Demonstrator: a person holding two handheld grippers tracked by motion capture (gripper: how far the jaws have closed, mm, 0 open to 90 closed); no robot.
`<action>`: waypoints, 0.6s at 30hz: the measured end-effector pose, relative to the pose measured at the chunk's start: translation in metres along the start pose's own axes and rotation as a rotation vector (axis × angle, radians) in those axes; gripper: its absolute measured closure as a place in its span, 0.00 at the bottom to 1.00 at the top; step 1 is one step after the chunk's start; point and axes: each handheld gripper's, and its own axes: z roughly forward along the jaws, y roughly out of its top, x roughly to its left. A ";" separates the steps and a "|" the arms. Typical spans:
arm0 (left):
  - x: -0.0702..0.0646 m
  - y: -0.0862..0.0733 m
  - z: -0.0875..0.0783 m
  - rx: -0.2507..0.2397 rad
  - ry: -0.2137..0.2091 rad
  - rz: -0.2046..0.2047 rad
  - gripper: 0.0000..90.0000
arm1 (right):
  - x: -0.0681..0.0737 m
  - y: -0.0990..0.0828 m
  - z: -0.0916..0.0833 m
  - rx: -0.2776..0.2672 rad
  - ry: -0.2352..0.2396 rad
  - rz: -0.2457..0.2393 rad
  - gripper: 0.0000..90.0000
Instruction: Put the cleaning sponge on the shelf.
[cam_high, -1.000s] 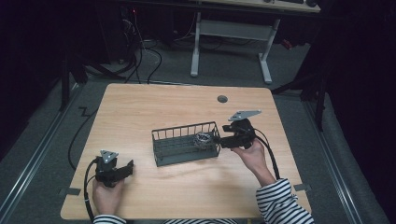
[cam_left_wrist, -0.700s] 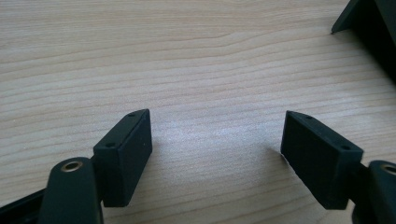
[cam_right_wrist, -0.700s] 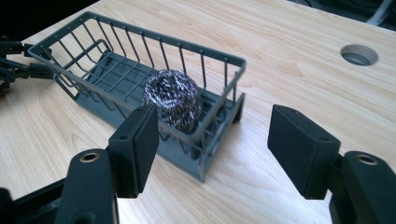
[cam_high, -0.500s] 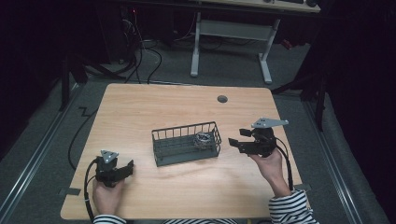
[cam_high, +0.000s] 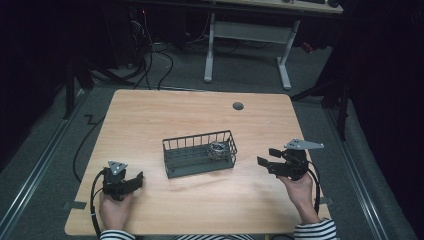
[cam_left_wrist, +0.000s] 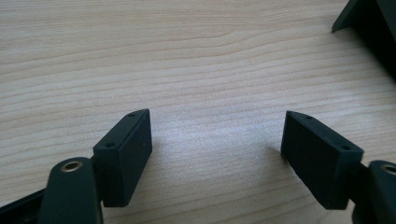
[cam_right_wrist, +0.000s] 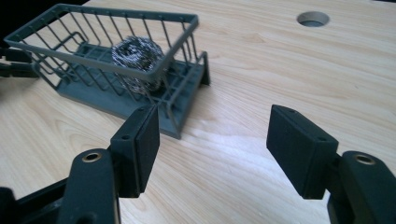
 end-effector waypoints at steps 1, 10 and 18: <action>0.000 0.000 0.000 0.000 0.000 0.000 0.28 | -0.002 -0.003 -0.001 -0.002 0.000 0.006 0.39; 0.000 0.000 0.000 0.000 0.003 0.001 0.28 | -0.014 -0.028 -0.005 -0.007 -0.032 0.055 0.39; 0.000 0.000 0.000 0.000 0.002 0.001 0.28 | -0.022 -0.045 -0.004 -0.004 -0.070 0.084 0.40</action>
